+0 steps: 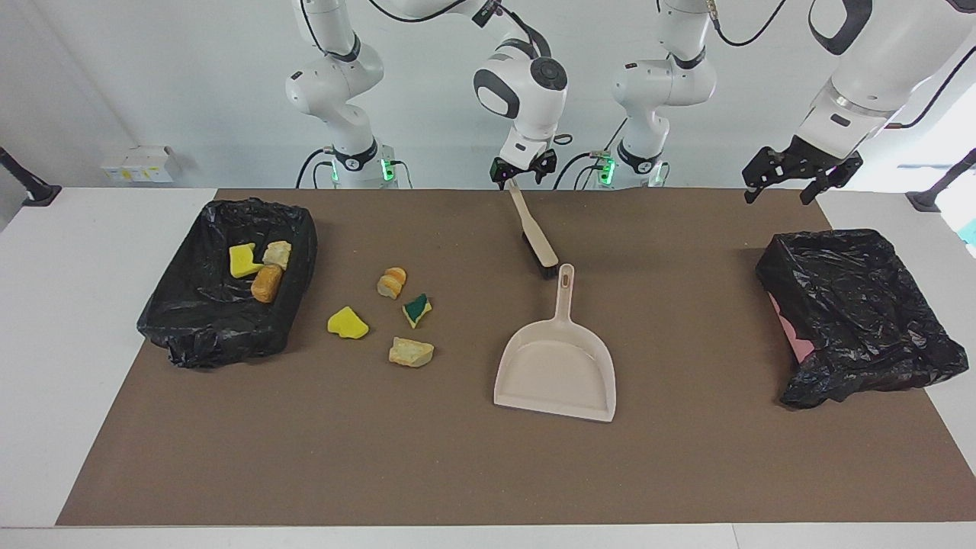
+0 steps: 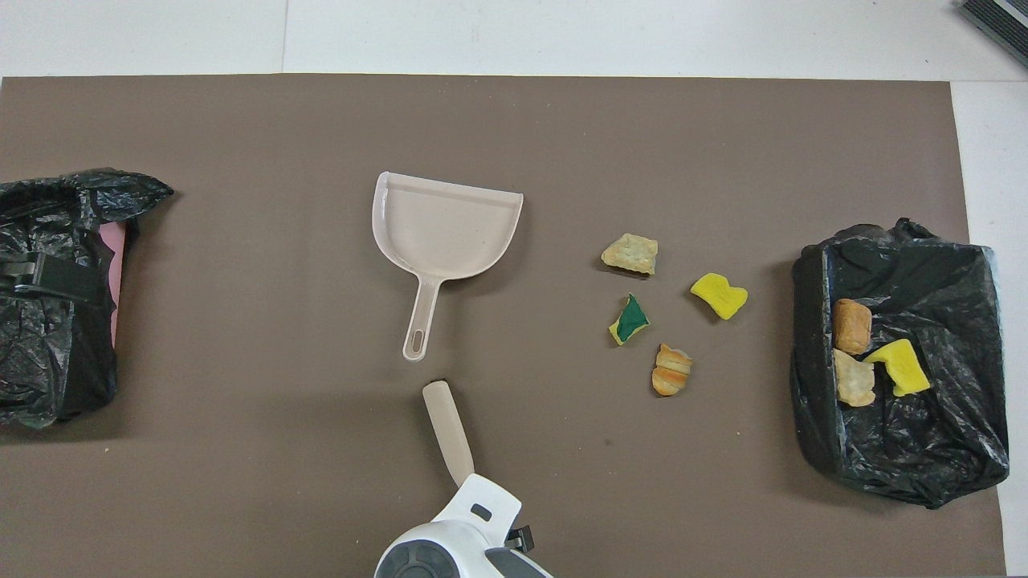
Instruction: Sweep and dump trash in bin
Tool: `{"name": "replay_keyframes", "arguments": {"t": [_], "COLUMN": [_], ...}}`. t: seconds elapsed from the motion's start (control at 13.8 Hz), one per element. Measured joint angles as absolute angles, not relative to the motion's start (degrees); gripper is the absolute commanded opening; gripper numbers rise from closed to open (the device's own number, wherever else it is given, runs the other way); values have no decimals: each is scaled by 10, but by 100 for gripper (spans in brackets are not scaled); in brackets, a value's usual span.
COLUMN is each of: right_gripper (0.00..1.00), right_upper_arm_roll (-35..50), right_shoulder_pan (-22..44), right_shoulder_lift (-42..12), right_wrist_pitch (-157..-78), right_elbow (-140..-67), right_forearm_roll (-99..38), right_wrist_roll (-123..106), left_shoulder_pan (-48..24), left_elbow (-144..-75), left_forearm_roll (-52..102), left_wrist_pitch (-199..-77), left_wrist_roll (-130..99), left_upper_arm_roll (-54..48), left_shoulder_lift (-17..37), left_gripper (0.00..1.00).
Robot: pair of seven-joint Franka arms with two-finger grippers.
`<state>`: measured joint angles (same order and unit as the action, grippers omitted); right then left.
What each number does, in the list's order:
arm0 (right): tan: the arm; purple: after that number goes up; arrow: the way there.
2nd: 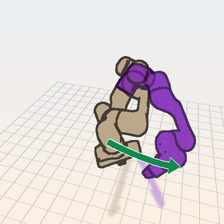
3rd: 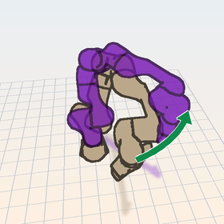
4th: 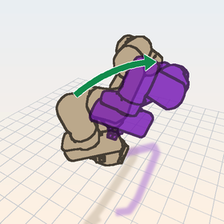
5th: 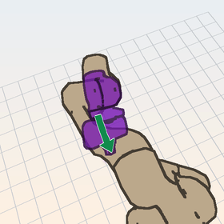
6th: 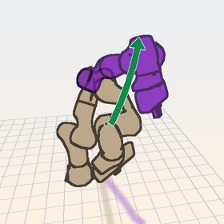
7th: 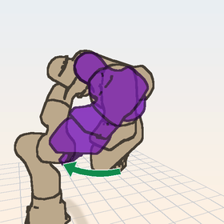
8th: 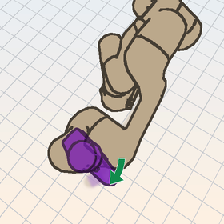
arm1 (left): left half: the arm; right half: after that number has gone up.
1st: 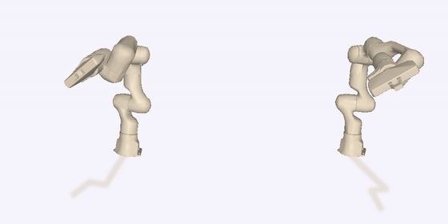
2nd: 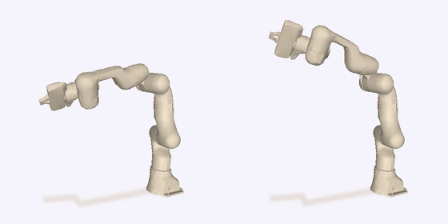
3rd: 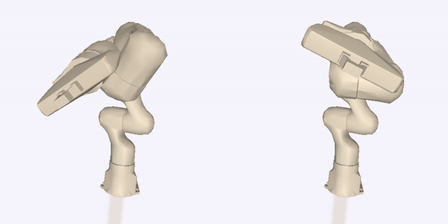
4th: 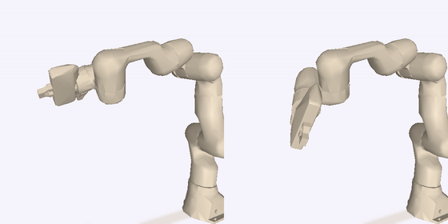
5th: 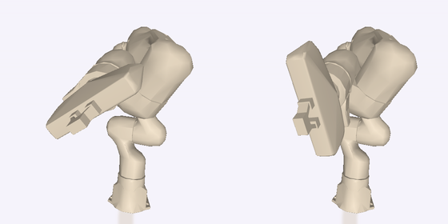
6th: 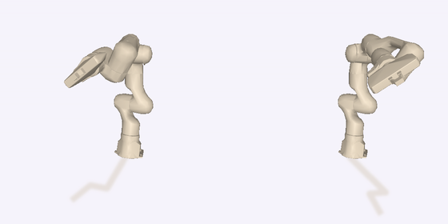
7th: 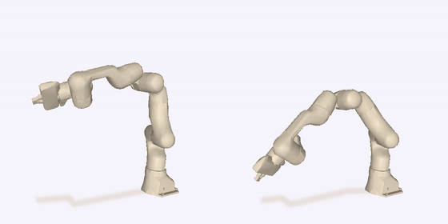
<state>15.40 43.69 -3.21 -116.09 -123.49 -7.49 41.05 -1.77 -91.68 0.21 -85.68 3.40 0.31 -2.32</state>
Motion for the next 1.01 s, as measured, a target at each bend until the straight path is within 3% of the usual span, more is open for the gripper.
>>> {"name": "replay_keyframes", "arguments": {"t": [0.36, 0.65, 0.72, 1.01], "right_gripper": [73, 10, 0, 0], "right_upper_arm_roll": [152, 150, 150, 149], "right_shoulder_pan": [444, 442, 441, 441], "right_shoulder_lift": [-30, -30, -30, -29], "right_wrist_pitch": [-1212, -1239, -1247, -1264], "right_elbow": [-1280, -1283, -1283, -1282], "right_forearm_roll": [-85, -86, -86, -87], "right_wrist_roll": [383, 384, 384, 402], "left_shoulder_pan": [-18, -19, -19, -21], "left_elbow": [-917, -917, -917, -918], "left_forearm_roll": [2, 2, 2, 9], "left_wrist_pitch": [-857, -858, -858, -888], "left_wrist_roll": [34, 34, 34, 34], "left_upper_arm_roll": [3, -6, -10, -15], "left_shoulder_lift": [-23, -23, -23, -23], "left_gripper": [100, 100, 100, 100]}}
